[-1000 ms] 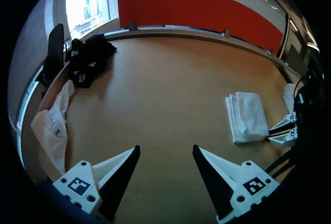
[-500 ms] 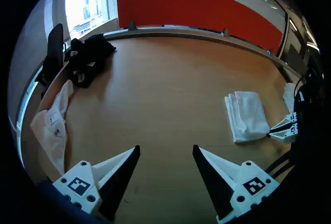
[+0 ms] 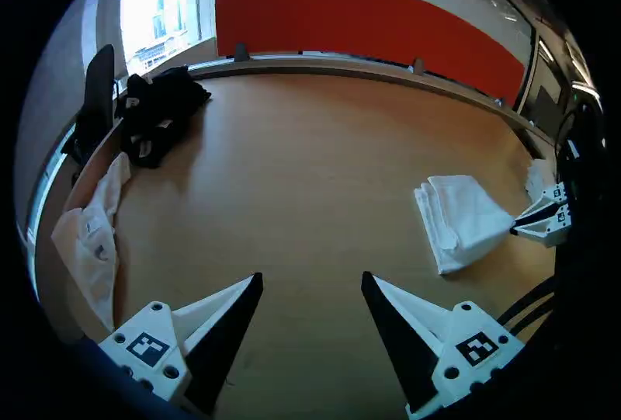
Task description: Fold towel
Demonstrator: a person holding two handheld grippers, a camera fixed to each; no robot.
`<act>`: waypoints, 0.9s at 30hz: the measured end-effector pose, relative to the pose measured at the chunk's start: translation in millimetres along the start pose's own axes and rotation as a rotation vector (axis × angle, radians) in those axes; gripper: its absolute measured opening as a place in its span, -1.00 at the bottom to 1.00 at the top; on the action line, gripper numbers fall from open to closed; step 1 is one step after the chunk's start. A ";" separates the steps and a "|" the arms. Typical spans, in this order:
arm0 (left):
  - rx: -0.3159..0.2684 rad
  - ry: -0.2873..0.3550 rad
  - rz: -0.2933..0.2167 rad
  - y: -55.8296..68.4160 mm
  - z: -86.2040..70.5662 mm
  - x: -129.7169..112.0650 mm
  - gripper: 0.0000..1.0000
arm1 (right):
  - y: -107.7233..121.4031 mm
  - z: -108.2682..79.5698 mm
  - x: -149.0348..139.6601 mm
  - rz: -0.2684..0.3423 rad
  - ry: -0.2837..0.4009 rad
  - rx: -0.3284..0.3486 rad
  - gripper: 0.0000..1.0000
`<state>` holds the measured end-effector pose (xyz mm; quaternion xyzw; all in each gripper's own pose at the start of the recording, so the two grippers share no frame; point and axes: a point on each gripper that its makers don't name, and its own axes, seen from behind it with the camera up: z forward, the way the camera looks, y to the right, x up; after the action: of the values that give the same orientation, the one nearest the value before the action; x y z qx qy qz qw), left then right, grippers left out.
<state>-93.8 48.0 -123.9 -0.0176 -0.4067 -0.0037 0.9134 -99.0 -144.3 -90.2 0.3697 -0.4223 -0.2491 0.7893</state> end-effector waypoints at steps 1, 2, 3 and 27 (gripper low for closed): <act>-0.002 0.004 0.000 0.8 -0.2 1.5 0.88 | 3.4 -2.9 5.3 -0.012 0.003 -0.007 -0.91; -0.004 0.008 0.000 1.6 -0.3 3.0 0.88 | 6.9 -5.8 10.5 -0.023 0.006 -0.013 -0.91; -0.007 0.013 0.000 2.6 -0.5 4.7 0.88 | 10.6 -9.1 16.6 -0.036 0.010 -0.020 -0.91; -0.052 0.085 0.032 26.2 -12.3 34.0 0.88 | 67.6 -91.5 108.6 -0.150 0.124 -0.138 -0.91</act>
<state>-61.4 74.1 -107.7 -0.0476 -0.3668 -0.0006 0.9291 40.7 -146.1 -17.9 0.3600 -0.3254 -0.3126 0.8166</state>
